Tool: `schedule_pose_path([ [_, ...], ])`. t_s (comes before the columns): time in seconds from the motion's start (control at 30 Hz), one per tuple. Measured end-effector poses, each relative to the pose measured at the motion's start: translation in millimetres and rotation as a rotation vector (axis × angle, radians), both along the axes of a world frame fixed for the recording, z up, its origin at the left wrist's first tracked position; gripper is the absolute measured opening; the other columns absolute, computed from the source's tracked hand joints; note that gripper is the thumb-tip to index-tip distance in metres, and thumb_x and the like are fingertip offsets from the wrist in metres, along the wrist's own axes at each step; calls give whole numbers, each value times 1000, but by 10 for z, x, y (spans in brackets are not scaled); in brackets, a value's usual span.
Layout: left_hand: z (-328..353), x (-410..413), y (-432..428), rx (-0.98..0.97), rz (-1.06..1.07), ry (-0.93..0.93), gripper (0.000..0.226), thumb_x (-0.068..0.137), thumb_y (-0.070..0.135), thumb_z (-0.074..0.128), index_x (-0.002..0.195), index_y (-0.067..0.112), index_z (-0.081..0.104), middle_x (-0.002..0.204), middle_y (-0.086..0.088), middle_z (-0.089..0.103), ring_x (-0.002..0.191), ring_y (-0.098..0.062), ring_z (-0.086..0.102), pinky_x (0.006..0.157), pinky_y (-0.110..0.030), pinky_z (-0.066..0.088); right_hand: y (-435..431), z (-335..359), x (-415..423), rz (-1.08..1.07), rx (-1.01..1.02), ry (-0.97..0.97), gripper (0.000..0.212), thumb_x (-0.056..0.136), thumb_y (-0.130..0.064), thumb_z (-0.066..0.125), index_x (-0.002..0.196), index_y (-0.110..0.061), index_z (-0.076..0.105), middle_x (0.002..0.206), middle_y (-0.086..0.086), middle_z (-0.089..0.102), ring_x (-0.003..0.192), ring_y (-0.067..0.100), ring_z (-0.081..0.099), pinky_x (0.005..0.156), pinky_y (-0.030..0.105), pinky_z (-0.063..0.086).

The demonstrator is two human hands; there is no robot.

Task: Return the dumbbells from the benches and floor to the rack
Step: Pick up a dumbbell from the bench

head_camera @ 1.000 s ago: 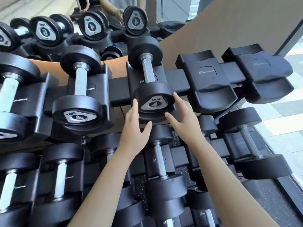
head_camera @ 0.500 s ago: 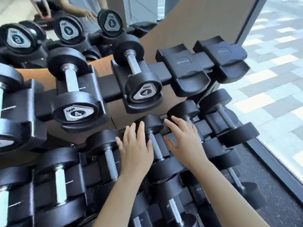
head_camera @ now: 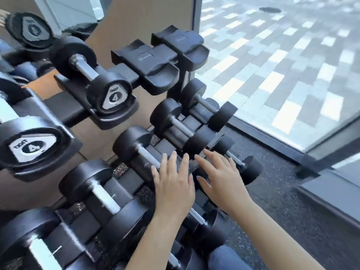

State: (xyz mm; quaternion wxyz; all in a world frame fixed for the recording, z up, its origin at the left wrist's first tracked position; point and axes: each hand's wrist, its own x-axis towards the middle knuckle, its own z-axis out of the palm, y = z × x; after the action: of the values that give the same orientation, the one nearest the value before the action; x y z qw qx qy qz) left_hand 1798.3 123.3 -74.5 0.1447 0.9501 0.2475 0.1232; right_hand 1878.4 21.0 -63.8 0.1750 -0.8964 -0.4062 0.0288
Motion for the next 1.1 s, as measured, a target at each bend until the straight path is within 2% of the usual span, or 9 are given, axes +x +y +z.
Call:
schedule_pose_path([
  [0.07, -2, 62, -166, -3, -90, -8, 51, 77, 18, 68, 125, 11, 52, 130, -19, 52, 124, -40, 43, 94, -66, 32, -210, 13, -7, -93, 5, -11, 49, 81, -24, 67, 128, -18, 53, 136, 10, 49, 128, 28, 44, 103, 57, 33],
  [0.23, -15, 183, -526, -7, -285, -7, 50, 76, 18, 69, 123, 10, 53, 128, -19, 53, 124, -40, 44, 94, -66, 32, -692, 76, -17, -274, -53, -19, 51, 85, -27, 61, 133, -22, 47, 141, 6, 44, 133, 25, 37, 107, 55, 24],
  [0.37, -46, 299, -754, -50, -373, -3, 49, 79, 17, 66, 126, 9, 51, 131, -20, 50, 127, -40, 39, 99, -66, 25, -1016, 115, -21, -359, -79, -36, 51, 81, -23, 67, 129, -18, 52, 136, 11, 50, 128, 30, 44, 101, 60, 31],
  [0.6, -46, 612, -1193, -10, -503, -12, 55, 66, 16, 77, 117, 8, 58, 119, -19, 60, 115, -41, 52, 86, -68, 37, -1549, 48, 92, -479, -165, 11, 52, 90, -32, 50, 140, -29, 34, 149, 1, 31, 138, 19, 26, 111, 52, 19],
  [0.87, -28, 1100, -1974, 34, -675, 63, 57, 68, 18, 75, 121, 10, 55, 122, -18, 58, 116, -39, 52, 88, -65, 39, -2361, -30, 377, -645, -155, 74, 52, 91, -32, 48, 141, -29, 31, 149, 0, 29, 138, 15, 23, 111, 49, 18],
  [1.0, 4, 1452, -2455, 79, -777, 90, 59, 59, 17, 82, 114, 8, 60, 114, -20, 63, 108, -40, 57, 80, -65, 43, -2877, -31, 626, -754, -112, 98, 53, 91, -32, 49, 141, -29, 32, 150, 0, 28, 138, 16, 23, 111, 49, 17],
  [1.1, 5, 1780, -2931, 89, -865, 84, 58, 60, 14, 81, 114, 5, 60, 114, -22, 62, 109, -42, 56, 79, -66, 43, -3357, -12, 844, -860, -65, 87, 52, 89, -28, 54, 138, -24, 39, 147, 5, 34, 136, 21, 29, 109, 55, 20],
])
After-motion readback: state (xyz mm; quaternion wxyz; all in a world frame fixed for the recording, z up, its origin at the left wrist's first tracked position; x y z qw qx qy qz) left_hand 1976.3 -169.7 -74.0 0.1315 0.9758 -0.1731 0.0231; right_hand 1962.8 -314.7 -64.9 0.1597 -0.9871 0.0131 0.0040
